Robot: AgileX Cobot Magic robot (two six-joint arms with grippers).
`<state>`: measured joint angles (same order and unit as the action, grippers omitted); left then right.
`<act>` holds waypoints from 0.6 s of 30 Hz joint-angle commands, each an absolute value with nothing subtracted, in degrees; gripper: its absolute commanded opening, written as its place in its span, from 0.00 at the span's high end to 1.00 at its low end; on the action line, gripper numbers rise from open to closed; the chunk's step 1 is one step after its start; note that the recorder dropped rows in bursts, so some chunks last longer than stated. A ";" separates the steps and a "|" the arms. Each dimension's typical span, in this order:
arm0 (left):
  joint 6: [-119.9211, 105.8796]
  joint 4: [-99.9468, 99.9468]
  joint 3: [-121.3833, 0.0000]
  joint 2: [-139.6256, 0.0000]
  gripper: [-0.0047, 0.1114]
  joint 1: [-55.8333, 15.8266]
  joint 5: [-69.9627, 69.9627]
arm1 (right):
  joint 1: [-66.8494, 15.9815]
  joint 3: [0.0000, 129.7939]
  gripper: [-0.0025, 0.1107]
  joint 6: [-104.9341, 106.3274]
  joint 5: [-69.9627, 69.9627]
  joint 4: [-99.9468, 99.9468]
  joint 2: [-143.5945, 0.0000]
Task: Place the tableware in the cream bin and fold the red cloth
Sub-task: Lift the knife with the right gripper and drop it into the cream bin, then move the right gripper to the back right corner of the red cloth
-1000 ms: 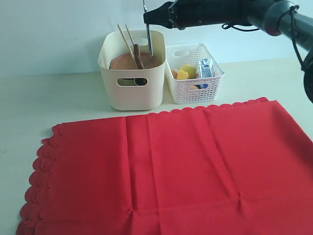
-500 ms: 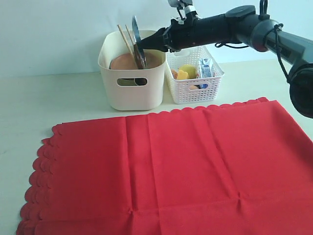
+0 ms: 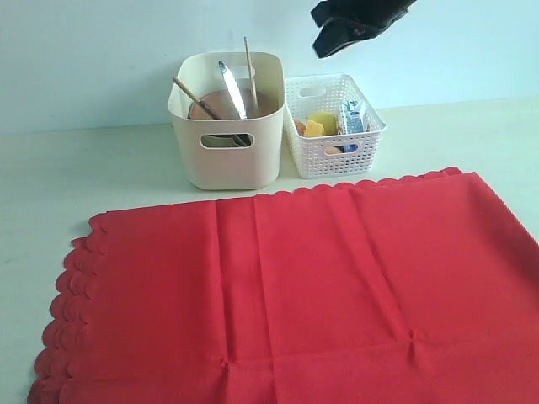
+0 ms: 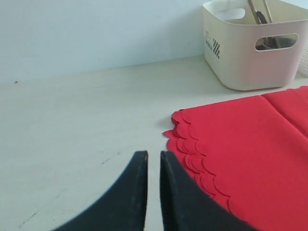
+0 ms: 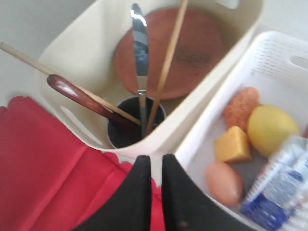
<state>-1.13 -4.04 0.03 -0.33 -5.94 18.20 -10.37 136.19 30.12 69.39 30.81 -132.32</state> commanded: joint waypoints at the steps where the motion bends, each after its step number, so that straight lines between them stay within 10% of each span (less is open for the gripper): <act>1: -1.30 -4.37 0.00 0.00 0.86 -6.25 17.89 | -9.88 130.21 0.98 24.58 69.96 21.65 -124.65; 18: -1.30 -4.37 0.00 0.00 0.86 -6.25 17.89 | -9.88 81.37 0.98 28.39 46.14 23.08 -88.70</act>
